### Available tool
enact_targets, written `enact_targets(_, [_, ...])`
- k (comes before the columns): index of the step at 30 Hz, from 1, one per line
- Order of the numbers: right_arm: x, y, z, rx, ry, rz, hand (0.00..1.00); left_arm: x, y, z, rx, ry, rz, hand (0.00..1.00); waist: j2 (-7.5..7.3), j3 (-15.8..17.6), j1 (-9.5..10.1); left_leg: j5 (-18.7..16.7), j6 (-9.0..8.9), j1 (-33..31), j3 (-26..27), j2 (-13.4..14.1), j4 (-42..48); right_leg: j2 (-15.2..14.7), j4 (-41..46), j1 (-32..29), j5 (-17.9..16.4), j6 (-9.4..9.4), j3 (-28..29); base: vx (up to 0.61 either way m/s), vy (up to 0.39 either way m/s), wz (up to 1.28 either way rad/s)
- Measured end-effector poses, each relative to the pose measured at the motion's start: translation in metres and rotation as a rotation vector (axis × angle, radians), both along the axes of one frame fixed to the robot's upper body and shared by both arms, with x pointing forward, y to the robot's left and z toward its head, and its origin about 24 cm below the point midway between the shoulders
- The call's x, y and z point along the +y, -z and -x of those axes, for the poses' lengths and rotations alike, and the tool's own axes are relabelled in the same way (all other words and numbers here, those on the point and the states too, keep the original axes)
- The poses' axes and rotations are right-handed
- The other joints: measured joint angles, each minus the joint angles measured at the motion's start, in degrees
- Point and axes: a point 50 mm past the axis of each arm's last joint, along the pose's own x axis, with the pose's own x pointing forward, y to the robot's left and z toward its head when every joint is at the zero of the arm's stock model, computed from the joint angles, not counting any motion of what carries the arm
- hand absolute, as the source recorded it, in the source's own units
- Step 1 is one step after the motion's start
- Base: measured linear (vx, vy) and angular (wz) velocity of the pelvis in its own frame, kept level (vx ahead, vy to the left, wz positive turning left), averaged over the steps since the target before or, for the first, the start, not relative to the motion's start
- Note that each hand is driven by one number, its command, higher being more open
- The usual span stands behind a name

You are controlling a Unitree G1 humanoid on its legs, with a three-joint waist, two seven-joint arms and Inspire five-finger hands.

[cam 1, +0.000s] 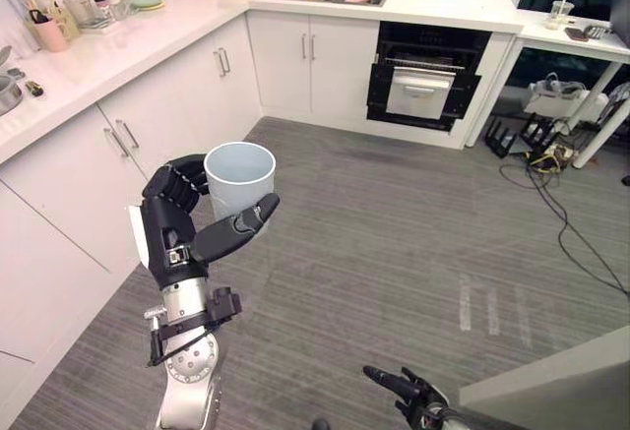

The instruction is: Walk over to the sink, pick up the cup, carry it to the dishwasher, place the cup inside the dishwasher, then close the dishwasher door

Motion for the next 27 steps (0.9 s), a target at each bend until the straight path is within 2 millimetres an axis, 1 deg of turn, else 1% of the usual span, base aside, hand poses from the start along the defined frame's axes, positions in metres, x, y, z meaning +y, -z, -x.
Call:
enact_targets(1, [0.005,0.01,0.023,0.104,-0.027,-0.006,1.0,-0.006,0.019,0.004,0.103,0.073,-0.041,0.0,-3.74,-4.0,-1.91,0.6,-1.64,2.7,-0.4,2.9,-0.5,4.1,-8.3,6.3,5.0,0.92,-1.2,0.03,-0.035,-0.06])
enact_targets(4, [0.005,0.01,0.023,0.104,-0.027,-0.006,1.0,-0.006,0.019,0.004,0.103,0.073,-0.041,0.0,-3.74,-4.0,-1.94,0.6,-1.64,2.7,-0.3,2.9,-0.5,4.1,-8.3,6.3,5.0,0.92,-1.1,0.0,0.0,-0.03])
enact_targets(7, [0.005,0.011,0.028,0.11,-0.023,-0.009,1.0,-0.006,0.016,0.004,0.089,0.055,-0.025,0.0,-3.7,-4.1,-2.03,0.4,-1.87,1.8,1.8,3.5,-0.5,4.6,-8.5,4.2,5.9,0.46,2.0,-0.02,0.014,-0.42])
enact_targets(8, [0.006,0.01,0.028,0.098,-0.016,-0.009,1.0,-0.005,0.014,0.002,0.079,0.04,-0.018,0.0,-3.75,-4.2,-2.74,0.3,-1.99,1.0,2.4,3.6,-0.5,4.9,-9.2,3.6,6.6,0.28,2.7,-0.02,0.004,-0.29])
enact_targets(9, [0.007,0.008,0.024,0.081,-0.01,-0.013,1.0,-0.005,0.013,0.0,0.069,0.031,-0.013,0.0,-3.73,-4.1,-3.74,0.6,-1.63,0.4,2.3,3.6,-0.5,5.0,-9.2,3.1,6.8,0.25,2.5,-0.02,0.001,-0.14])
enact_targets(11, [0.006,0.008,0.023,0.076,0.008,-0.018,1.0,-0.005,0.013,0.0,0.067,0.017,-0.006,0.0,-3.66,-4.2,-4.77,0.6,-1.6,0.4,2.1,3.6,-0.5,5.0,-9.2,2.8,6.8,0.23,2.5,-0.01,-0.002,0.02])
enact_targets(13, [0.003,0.008,0.026,0.085,0.031,-0.024,1.0,-0.003,0.011,0.0,0.055,-0.02,0.0,0.0,-3.47,-4.3,-4.5,0.6,-1.59,0.3,1.7,3.6,-0.5,5.4,-9.2,2.8,6.6,0.1,2.3,0.0,-0.015,0.1])
enact_targets(16, [-0.002,0.01,0.03,0.102,0.066,-0.056,1.0,0.009,0.011,0.004,0.031,-0.159,0.004,0.0,-3.17,-4.8,-4.24,0.6,-1.54,-0.1,-0.2,3.6,-0.5,5.6,-8.8,2.9,6.0,-0.18,2.3,0.02,-0.024,0.29])
enact_targets(17, [-0.004,0.01,0.031,0.107,0.074,-0.062,1.0,0.015,0.012,0.005,0.025,-0.222,0.018,0.0,-2.97,-5.0,-4.23,0.6,-1.5,-0.3,-0.9,3.6,-0.5,5.6,-8.2,2.9,5.5,-0.26,3.0,0.06,-0.004,0.4])
enact_targets(18, [-0.007,0.011,0.033,0.112,0.091,-0.073,1.0,0.023,0.012,0.009,0.009,-0.313,0.058,0.0,-2.81,-5.2,-4.27,0.6,-1.51,-0.3,-2.0,3.7,-0.5,5.6,-6.6,2.5,4.6,-0.34,6.0,0.09,0.018,0.58])
enact_targets(19, [-0.007,0.012,0.034,0.122,0.092,-0.078,1.0,0.03,0.012,0.012,-0.004,-0.383,0.089,0.0,-2.93,-5.1,-4.11,1.0,-1.04,0.1,-3.4,3.6,-0.5,5.6,-5.9,3.1,3.9,-0.6,7.1,0.1,0.022,0.57])
enact_targets(20, [-0.007,0.012,0.035,0.131,0.091,-0.078,1.0,0.033,0.012,0.013,-0.003,-0.407,0.092,0.0,-3.01,-5.1,-3.86,1.2,-1.05,0.5,-3.9,3.6,-0.5,5.6,-5.9,3.6,3.7,-0.73,6.8,0.08,-0.01,0.5])
enact_targets(22, [-0.011,0.015,0.042,0.171,0.081,-0.075,1.0,0.042,0.014,0.016,-0.003,-0.475,0.107,0.0,-2.95,-5.1,-1.85,1.2,-1.1,1.6,-5.2,3.6,-0.5,5.6,-5.8,5.3,2.5,-1.0,6.1,0.03,-0.059,0.35])
enact_targets(24, [-0.012,0.016,0.043,0.181,0.076,-0.077,1.0,0.047,0.014,0.019,-0.01,-0.508,0.111,0.0,-2.95,-5.1,-1.24,1.4,-1.41,1.7,-6.2,3.6,-0.5,5.6,-5.8,6.0,2.0,-0.99,5.2,0.0,-0.065,0.3])
enact_targets(26, [-0.013,0.016,0.043,0.185,0.072,-0.082,1.0,0.048,0.012,0.023,-0.018,-0.528,0.125,0.0,-2.91,-5.2,-1.26,1.5,-1.89,1.4,-6.6,3.6,-0.5,5.3,-5.7,6.0,1.4,-0.84,5.5,-0.04,-0.068,0.16])
enact_targets(27, [-0.013,0.016,0.044,0.185,0.068,-0.085,1.0,0.048,0.01,0.026,-0.032,-0.535,0.138,0.0,-2.85,-5.2,-1.25,1.0,-2.79,1.2,-6.6,3.8,-0.5,5.5,-5.6,5.9,1.4,-0.9,5.5,-0.05,-0.058,-0.03])
